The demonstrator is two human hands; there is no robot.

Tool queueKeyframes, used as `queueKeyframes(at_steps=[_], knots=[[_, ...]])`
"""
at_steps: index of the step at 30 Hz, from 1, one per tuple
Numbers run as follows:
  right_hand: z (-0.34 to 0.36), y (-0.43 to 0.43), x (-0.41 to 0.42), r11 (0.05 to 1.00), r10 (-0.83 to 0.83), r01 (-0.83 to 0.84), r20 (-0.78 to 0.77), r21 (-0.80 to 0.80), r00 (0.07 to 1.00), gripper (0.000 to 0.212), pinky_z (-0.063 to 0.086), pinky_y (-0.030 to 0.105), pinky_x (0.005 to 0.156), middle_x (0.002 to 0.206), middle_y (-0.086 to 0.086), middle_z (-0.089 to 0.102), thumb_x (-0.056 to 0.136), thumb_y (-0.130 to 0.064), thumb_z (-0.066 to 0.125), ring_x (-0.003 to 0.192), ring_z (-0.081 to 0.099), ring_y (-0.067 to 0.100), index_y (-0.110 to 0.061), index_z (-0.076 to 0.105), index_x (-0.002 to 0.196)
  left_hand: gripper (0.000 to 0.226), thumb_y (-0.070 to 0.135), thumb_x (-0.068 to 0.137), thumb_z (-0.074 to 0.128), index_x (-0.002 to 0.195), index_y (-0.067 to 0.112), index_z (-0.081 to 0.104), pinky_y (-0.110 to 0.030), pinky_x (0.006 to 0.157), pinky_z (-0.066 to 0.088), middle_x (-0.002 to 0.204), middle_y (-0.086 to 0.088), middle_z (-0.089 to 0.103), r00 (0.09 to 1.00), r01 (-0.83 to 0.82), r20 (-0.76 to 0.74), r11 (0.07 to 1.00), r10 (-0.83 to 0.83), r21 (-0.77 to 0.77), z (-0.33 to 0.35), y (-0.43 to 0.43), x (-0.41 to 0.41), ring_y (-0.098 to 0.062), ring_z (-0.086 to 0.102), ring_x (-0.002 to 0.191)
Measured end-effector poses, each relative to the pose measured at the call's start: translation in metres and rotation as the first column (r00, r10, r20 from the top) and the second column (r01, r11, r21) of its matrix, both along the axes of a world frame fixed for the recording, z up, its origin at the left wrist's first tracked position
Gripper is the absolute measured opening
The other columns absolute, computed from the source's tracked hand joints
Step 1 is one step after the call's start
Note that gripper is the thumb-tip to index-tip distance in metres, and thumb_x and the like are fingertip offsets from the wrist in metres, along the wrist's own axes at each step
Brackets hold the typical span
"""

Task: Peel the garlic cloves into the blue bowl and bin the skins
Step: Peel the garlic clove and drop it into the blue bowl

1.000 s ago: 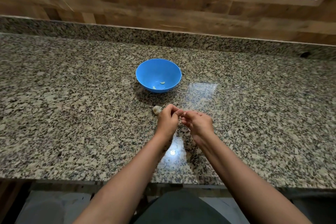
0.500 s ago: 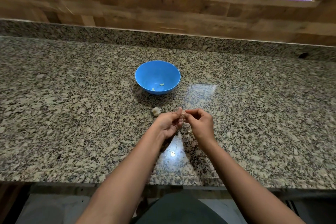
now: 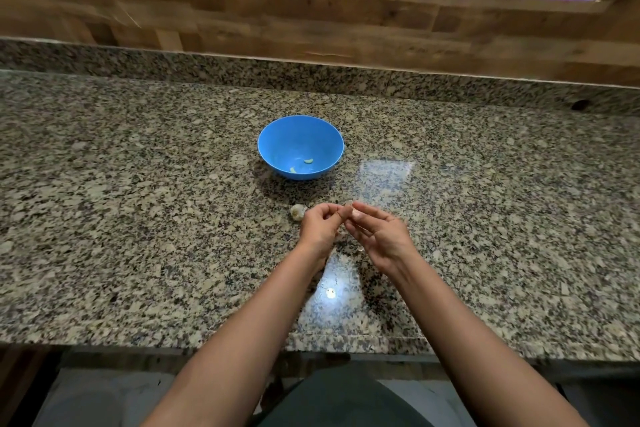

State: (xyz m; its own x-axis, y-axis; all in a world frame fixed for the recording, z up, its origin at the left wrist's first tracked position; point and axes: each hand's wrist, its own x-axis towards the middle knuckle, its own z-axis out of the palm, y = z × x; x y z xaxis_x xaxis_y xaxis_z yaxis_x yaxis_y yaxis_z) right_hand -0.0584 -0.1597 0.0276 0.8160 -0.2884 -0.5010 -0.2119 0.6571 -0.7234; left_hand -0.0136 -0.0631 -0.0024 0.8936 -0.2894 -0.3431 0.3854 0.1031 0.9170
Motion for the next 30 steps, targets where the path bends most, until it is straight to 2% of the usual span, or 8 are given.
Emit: queueKeyframes(at_steps=[4,8,13,16,20,23,26,30], knots=[[0.001,0.001,0.001,0.998,0.021,-0.022,-0.028,-0.056,0.999,0.008,0.056,0.027,0.068,0.078,0.015,0.065,0.086,0.009,0.054,0.070,0.063,0.021,0.004,0.060,0.084,0.012,0.019,0.088,0.063,0.080,0.014,0.057,-0.027,0.066,0.049,0.080,-0.004,0.063,0.997,-0.009,0.075,0.994,0.001,0.106,-0.001,0.001,0.001,-0.016,0.058,0.074],[-0.002,0.000,0.002,0.982,0.105,-0.109,-0.038,-0.154,0.994,0.007,0.056,0.024,0.060,0.072,0.015,0.063,0.085,0.011,0.055,0.057,0.062,0.018,0.006,0.060,0.087,0.014,0.018,0.089,0.062,0.078,0.012,0.057,-0.036,0.068,0.050,0.074,-0.007,0.061,0.996,-0.042,0.080,0.993,0.033,0.112,-0.003,0.001,0.004,-0.021,0.055,0.068],[-0.010,-0.007,-0.003,0.928,0.123,-0.142,-0.077,-0.344,0.989,0.013,0.055,0.022,0.057,0.077,0.014,0.060,0.086,0.010,0.054,0.060,0.058,0.019,0.003,0.059,0.078,0.013,0.015,0.091,0.059,0.081,0.009,0.053,-0.020,0.053,0.049,0.067,-0.004,0.059,0.991,-0.131,0.030,0.990,0.129,0.051,-0.004,0.006,0.005,-0.012,0.055,0.057],[-0.016,-0.013,-0.007,0.839,0.144,-0.183,-0.116,-0.513,0.983,0.012,0.055,0.028,0.066,0.081,0.012,0.064,0.086,0.007,0.057,0.067,0.059,0.019,-0.001,0.064,0.082,0.009,0.009,0.090,0.061,0.083,0.006,0.056,-0.019,0.055,0.052,0.072,-0.006,0.063,0.992,-0.091,0.107,0.972,0.069,0.217,-0.009,0.010,0.005,-0.011,0.058,0.057],[-0.021,-0.016,-0.008,0.645,0.170,-0.234,-0.163,-0.728,0.972,0.009,0.055,0.033,0.077,0.086,0.009,0.067,0.088,-0.004,0.060,0.073,0.061,0.016,-0.006,0.067,0.093,0.008,0.013,0.090,0.061,0.097,0.014,0.064,-0.023,0.067,0.049,0.088,-0.001,0.063,0.945,0.055,0.229,0.802,-0.235,0.595,-0.009,0.015,0.002,-0.012,0.060,0.076],[-0.021,-0.015,-0.007,0.520,0.192,-0.246,-0.169,-0.818,0.967,0.014,0.055,0.030,0.076,0.088,0.006,0.068,0.088,-0.008,0.061,0.075,0.061,0.014,-0.007,0.068,0.100,0.020,0.017,0.089,0.061,0.109,0.017,0.067,-0.029,0.081,0.053,0.099,0.002,0.066,0.912,0.128,0.225,0.759,-0.343,0.638,-0.004,0.014,0.003,-0.014,0.063,0.090],[-0.021,-0.013,-0.007,0.555,0.191,-0.231,-0.148,-0.799,0.970,0.010,0.055,0.033,0.075,0.086,0.006,0.069,0.087,-0.009,0.063,0.075,0.062,0.016,-0.008,0.069,0.096,0.023,0.017,0.087,0.065,0.110,0.013,0.067,-0.032,0.085,0.054,0.104,-0.001,0.067,0.928,0.140,0.242,0.866,-0.284,0.481,0.002,0.013,0.002,-0.014,0.064,0.093],[-0.017,-0.011,-0.009,0.660,0.205,-0.225,-0.116,-0.717,0.972,0.005,0.054,0.032,0.072,0.081,0.010,0.068,0.085,-0.006,0.066,0.070,0.060,0.017,-0.010,0.068,0.084,0.016,0.012,0.086,0.066,0.100,0.008,0.071,-0.029,0.083,0.054,0.094,-0.005,0.071,0.932,0.074,0.297,0.908,-0.210,0.412,0.005,0.014,0.004,-0.014,0.065,0.085]])
